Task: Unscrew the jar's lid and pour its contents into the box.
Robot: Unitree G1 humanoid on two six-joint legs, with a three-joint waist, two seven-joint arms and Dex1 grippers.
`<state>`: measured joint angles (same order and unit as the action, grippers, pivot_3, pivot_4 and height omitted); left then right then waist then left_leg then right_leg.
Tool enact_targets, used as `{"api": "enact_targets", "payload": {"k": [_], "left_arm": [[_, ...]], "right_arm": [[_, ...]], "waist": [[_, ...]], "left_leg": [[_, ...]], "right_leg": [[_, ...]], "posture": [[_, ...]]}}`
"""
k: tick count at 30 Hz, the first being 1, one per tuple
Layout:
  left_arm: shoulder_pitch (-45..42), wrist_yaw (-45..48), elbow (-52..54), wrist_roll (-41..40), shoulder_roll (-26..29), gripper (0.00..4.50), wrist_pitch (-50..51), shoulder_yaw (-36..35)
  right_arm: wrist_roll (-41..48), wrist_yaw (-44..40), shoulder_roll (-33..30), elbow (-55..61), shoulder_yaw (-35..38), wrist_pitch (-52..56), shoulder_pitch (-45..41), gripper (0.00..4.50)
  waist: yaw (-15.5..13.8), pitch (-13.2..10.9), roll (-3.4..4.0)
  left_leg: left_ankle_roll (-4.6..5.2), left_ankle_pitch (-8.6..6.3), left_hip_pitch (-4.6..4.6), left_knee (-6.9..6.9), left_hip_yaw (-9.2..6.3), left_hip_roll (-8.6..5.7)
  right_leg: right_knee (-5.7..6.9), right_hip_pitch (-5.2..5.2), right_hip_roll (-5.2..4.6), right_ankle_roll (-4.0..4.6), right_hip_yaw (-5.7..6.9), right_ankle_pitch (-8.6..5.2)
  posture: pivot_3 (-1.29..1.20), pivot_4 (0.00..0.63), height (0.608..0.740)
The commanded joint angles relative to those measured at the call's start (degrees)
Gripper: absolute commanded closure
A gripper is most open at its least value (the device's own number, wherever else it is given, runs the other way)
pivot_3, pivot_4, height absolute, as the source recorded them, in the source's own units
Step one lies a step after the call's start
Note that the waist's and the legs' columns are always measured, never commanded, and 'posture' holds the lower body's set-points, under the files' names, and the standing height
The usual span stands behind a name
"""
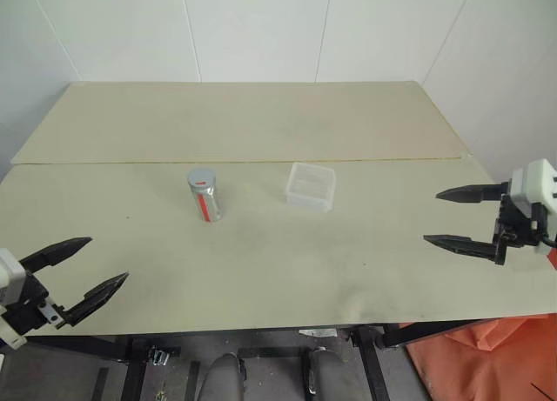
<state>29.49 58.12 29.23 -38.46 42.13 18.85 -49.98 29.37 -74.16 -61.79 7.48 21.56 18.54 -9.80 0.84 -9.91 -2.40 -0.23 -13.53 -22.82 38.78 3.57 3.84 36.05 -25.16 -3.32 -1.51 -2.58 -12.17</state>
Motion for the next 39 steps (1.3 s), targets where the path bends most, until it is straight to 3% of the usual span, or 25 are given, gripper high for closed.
{"api": "enact_targets", "payload": {"k": [1, 6, 10, 19, 23, 32, 39], "left_arm": [[0.0, -0.4, 1.1, 0.5, -0.3, 0.03, -1.2, 0.5], [-1.2, -2.0, 1.8, -0.1, -0.5, 0.03, -0.8, 1.8], [-3.7, -5.1, 0.5, 4.2, -2.6, 0.03, -3.7, 6.5], [-15.3, -28.2, -5.0, 28.6, -23.7, 0.03, -20.9, 28.8], [-19.8, -34.4, -7.4, 33.6, -28.2, 0.03, -22.3, 34.3], [-27.5, -42.4, -16.9, 39.7, -30.6, 0.03, -26.7, 40.5], [-32.9, -45.8, -23.5, 40.3, -32.2, 0.03, -29.2, 42.6]], "right_arm": [[0.1, 0.3, -0.2, 1.0, 0.8, -1.5, -0.9, 0.0], [0.2, 0.6, -0.2, 1.4, 0.6, -1.4, -0.9, 0.0], [0.6, 1.0, 0.4, 2.8, 1.2, -1.4, 0.4, 0.0], [1.6, 7.3, 6.2, 6.5, -3.3, 0.5, -3.0, 0.0], [2.3, 10.9, 9.7, 9.8, -6.5, 2.5, -4.7, 0.0], [3.4, 18.7, 16.7, 18.4, -11.1, 6.8, -2.9, 0.0], [4.0, 20.9, 17.7, 22.2, -11.6, 8.1, -0.8, 0.0]], "waist": [[0.0, 0.0, 0.0], [0.0, 0.0, 0.0], [0.0, 0.0, 0.01], [-0.2, 0.0, 0.0], [-0.1, 0.0, 0.0], [-0.2, 0.1, 0.0], [-0.2, 0.1, 0.0]], "left_leg": [[0.0, 0.0, 0.0, 0.0, 0.0, 0.0], [0.0, 0.0, -0.01, 0.0, 0.0, 0.0], [0.0, 0.0, 0.01, 0.0, 0.0, 0.0], [0.01, 0.01, -0.01, 0.13, -0.06, -0.1], [0.02, 0.02, -0.01, 0.15, -0.09, -0.09], [0.04, 0.02, -0.06, 0.14, -0.12, -0.09], [0.04, 0.03, -0.08, 0.16, -0.14, -0.13]], "right_leg": [[0.0, 0.0, 0.0, 0.0, 0.0, 0.0], [0.0, 0.0, 0.0, 0.0, 0.0, 0.0], [0.01, 0.01, 0.0, 0.0, 0.0, 0.0], [-0.03, 0.2, 0.02, -0.1, -0.09, 0.19], [0.0, 0.21, 0.07, -0.35, -0.13, 0.43], [-0.01, 0.19, 0.1, -0.39, -0.13, 0.45], [-0.04, 0.22, 0.07, -0.21, -0.11, 0.62]], "posture": [[0.0, 0.15, 0.74], [0.0, 0.15, 0.74], [0.0, 0.15, 0.74], [0.0, 0.15, 0.74], [0.0, 0.15, 0.74], [0.0, 0.15, 0.74], [0.0, 0.15, 0.74]]}}
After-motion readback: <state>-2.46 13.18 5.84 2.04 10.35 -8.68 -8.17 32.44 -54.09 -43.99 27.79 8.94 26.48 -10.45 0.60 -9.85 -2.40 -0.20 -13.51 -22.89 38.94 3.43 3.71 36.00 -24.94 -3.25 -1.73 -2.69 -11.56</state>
